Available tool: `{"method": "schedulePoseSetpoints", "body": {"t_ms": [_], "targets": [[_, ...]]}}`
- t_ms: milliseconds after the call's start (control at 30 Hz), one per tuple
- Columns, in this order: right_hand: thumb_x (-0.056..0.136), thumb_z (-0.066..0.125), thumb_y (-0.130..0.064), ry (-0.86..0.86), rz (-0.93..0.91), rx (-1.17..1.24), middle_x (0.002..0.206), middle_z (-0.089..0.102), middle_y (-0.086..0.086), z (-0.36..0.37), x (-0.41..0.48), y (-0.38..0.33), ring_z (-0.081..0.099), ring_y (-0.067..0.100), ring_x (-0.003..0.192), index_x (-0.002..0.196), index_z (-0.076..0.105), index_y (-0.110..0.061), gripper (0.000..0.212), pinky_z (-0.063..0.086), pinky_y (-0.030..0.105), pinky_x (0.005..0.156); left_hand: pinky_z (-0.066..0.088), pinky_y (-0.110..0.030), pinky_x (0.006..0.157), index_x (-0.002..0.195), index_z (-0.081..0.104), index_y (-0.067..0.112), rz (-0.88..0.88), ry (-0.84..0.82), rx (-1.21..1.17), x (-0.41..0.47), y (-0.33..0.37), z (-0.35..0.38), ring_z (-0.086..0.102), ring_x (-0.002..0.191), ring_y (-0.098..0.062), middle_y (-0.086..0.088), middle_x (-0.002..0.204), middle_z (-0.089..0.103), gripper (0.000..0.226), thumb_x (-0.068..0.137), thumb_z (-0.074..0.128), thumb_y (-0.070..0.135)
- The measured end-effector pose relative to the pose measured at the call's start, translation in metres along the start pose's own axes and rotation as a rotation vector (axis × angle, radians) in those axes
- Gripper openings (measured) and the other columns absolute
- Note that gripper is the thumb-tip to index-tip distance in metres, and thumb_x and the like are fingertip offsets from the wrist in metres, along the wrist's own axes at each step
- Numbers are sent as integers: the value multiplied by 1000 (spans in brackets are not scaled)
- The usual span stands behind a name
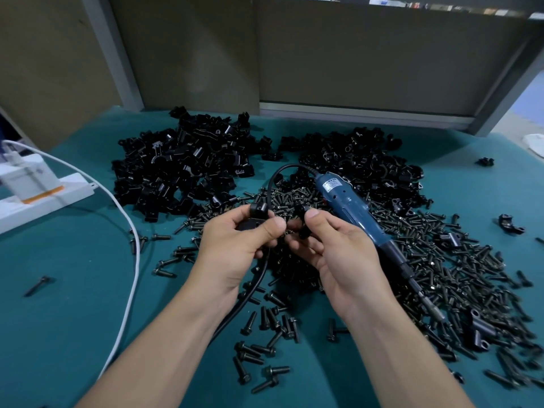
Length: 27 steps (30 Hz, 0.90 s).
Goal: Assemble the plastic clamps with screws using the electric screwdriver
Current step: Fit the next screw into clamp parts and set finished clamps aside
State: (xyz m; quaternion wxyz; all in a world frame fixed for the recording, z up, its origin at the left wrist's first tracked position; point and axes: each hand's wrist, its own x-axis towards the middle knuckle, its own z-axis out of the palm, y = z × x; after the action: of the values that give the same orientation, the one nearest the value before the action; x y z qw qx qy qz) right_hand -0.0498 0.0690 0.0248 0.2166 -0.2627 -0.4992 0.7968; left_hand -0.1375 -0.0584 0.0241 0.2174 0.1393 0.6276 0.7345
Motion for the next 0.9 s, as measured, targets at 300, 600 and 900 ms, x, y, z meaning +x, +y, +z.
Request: {"method": "schedulePoseSetpoints", "body": {"t_ms": [300,600,900], "targets": [[98,69,-18,32,-17,-4,91,76,13,-1,0,0,71,19,72,103,77,-2,18,61,28,71,63,-33,85,133,64,5,-197,-106,-449,3,1,-6,72,116,-27,-17,126,74,41,105,35,12],[98,69,-15,112,-193,-161,85,80,-2,15,-7,5,75,16,70,88,79,-28,20,62,26,68,55,-33,101,110,79,47,121,-66,187,-1,-8,5,73,109,-10,13,112,79,48,101,55,7],[105,60,-21,170,-135,-144,65,71,0,20,-9,6,65,15,57,76,81,-34,38,54,22,55,48,-22,54,153,33,60,431,-97,769,-12,-7,2,56,53,-10,20,68,64,67,104,53,18]]}}
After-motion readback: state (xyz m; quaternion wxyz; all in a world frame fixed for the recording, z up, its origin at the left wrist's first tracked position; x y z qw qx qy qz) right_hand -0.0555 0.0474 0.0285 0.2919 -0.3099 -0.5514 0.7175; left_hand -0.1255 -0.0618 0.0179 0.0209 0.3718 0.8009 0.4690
